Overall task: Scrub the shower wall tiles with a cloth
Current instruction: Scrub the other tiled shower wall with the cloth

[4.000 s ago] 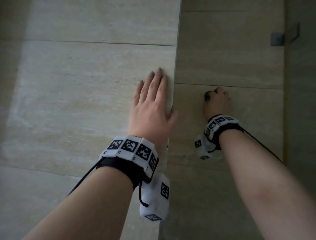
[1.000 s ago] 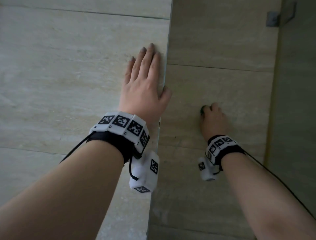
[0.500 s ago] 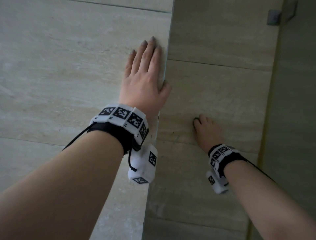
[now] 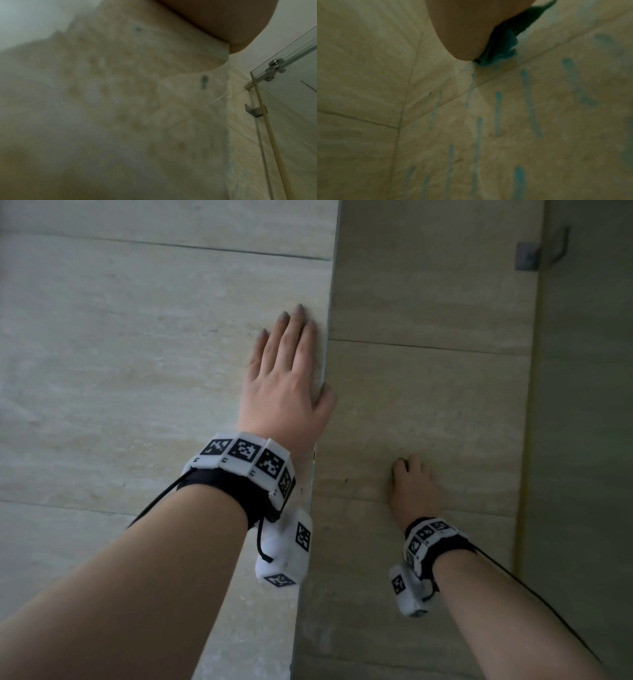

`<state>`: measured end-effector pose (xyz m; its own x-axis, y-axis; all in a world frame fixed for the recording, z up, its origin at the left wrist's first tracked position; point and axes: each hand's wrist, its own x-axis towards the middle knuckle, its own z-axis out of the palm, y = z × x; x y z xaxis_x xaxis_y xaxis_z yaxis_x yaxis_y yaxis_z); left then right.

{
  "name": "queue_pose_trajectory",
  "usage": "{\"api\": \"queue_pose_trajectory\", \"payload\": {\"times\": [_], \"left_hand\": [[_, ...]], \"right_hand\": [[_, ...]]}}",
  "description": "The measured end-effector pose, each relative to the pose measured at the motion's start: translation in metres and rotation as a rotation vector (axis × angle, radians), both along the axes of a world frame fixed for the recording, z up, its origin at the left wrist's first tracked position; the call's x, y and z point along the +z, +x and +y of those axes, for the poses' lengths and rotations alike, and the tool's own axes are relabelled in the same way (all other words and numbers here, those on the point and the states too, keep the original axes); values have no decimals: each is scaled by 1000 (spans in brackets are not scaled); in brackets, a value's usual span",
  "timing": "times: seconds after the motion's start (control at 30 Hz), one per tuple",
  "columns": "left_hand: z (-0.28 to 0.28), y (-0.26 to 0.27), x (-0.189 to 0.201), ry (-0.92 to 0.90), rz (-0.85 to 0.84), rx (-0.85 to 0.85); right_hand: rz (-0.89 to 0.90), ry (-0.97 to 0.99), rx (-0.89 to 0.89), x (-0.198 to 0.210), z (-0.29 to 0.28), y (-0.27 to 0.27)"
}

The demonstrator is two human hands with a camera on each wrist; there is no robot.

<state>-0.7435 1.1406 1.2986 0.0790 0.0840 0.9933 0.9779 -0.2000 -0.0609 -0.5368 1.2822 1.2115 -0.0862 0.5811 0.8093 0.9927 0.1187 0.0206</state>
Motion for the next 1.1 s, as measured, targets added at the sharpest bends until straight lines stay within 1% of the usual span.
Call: {"api": "queue_pose_trajectory", "payload": {"times": [0.03,0.13,0.17,0.2,0.27,0.3,0.33,0.4,0.47,0.57,0.63,0.73,0.8,0.9,0.97,1.03,1.1], "left_hand": [[-1,0,0,-1,-3,2],[-2,1,0,-12,3,3],[-2,1,0,-14,3,4],[-2,1,0,-12,3,4],[-4,2,0,-15,0,2],[-5,3,0,-16,-7,-1],[-5,7,-1,-17,-17,-3],[-11,19,-1,-33,-46,-4],[-15,37,-3,-82,-80,8],[-20,61,-6,-111,-97,22],[-19,71,-4,-156,-55,16],[-12,91,-1,-167,71,-58],[1,103,3,-223,78,-113],[32,116,10,-353,-90,-267],[58,120,15,-361,-190,-344],[85,118,19,-373,-264,-375],[109,111,24,-401,-289,-353]], "right_hand": [[-49,-29,-17,-2,-2,-1],[-348,-80,67,-2,-9,0],[-433,-55,39,2,-9,7],[-461,-88,6,7,-11,12],[-353,-126,-77,13,-17,23],[-247,-122,-92,16,-22,27],[-175,-101,-92,19,-24,30],[-107,-58,-39,23,-31,32],[-128,-13,21,27,-36,33],[-201,-13,17,37,-45,41],[-217,9,-1,44,-47,50],[-211,47,29,53,-46,63],[-219,61,59,59,-43,70],[-255,53,114,66,-37,80],[-295,74,160,69,-31,85],[-329,134,226,71,-23,89],[-369,223,311,73,-15,92]]}}
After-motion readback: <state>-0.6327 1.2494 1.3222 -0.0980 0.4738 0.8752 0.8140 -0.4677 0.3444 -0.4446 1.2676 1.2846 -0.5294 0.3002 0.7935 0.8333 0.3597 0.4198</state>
